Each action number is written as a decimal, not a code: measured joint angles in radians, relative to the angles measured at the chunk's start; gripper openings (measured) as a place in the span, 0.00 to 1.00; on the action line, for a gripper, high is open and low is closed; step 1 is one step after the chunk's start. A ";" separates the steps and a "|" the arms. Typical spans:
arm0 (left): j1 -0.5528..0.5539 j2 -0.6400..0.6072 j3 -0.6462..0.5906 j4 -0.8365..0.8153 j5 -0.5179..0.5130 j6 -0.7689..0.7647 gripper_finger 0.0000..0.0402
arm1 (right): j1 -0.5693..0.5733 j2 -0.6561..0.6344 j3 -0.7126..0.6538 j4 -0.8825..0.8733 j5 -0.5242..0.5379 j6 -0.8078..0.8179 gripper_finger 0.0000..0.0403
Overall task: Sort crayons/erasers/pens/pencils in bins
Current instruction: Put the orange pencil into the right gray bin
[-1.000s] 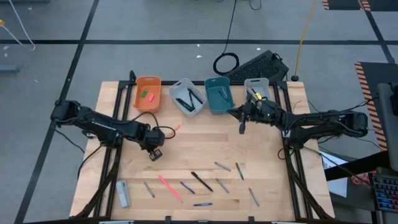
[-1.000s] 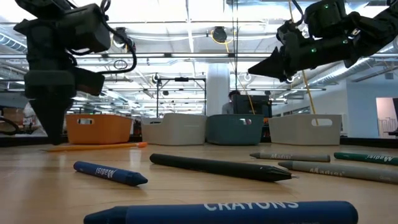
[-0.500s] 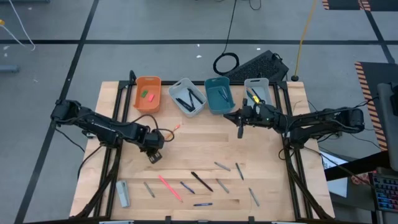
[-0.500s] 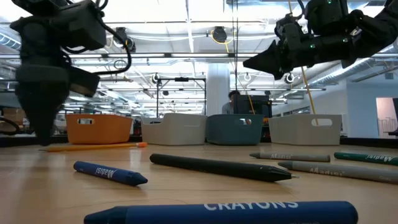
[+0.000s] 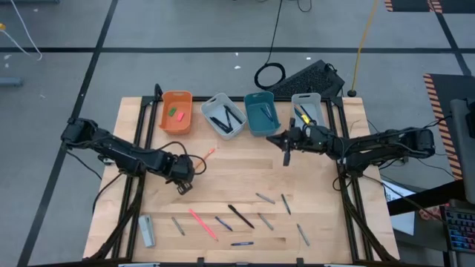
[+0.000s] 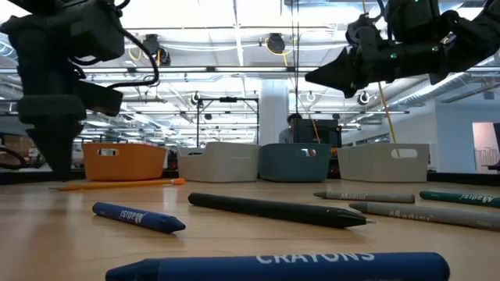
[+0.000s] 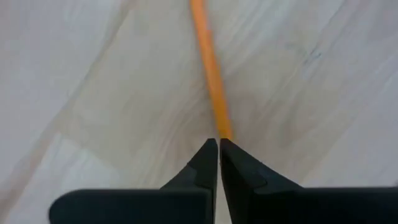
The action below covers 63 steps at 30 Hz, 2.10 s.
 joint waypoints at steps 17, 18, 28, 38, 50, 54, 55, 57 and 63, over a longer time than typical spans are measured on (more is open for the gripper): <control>0.297 0.082 0.002 0.276 0.036 0.231 0.32 | 0.013 0.000 -0.001 0.016 0.000 -0.018 0.00; 0.308 0.099 0.002 0.309 0.063 0.245 0.29 | 0.013 0.000 -0.001 0.015 0.000 -0.018 0.00; 0.334 0.184 0.005 0.364 0.094 0.319 0.23 | 0.013 0.000 -0.001 0.015 0.000 -0.025 0.00; 0.319 0.191 0.002 0.521 0.131 0.395 0.23 | 0.013 0.000 -0.001 0.015 0.000 -0.029 0.00; 0.266 0.191 0.008 0.477 0.164 0.403 0.19 | 0.013 0.000 -0.001 0.015 0.000 -0.029 0.00; 0.248 0.189 0.009 0.454 0.164 0.389 0.06 | 0.013 0.000 -0.001 0.015 0.000 -0.029 0.00; 0.245 0.189 0.009 0.454 0.161 0.388 0.04 | 0.013 0.000 -0.001 0.015 0.000 -0.029 0.00; 0.242 0.189 0.013 0.451 0.153 0.389 0.03 | 0.013 0.000 -0.001 0.015 0.000 -0.029 0.00; 0.240 0.194 0.045 0.487 0.160 0.451 0.03 | 0.015 0.000 -0.001 0.013 0.000 -0.012 0.00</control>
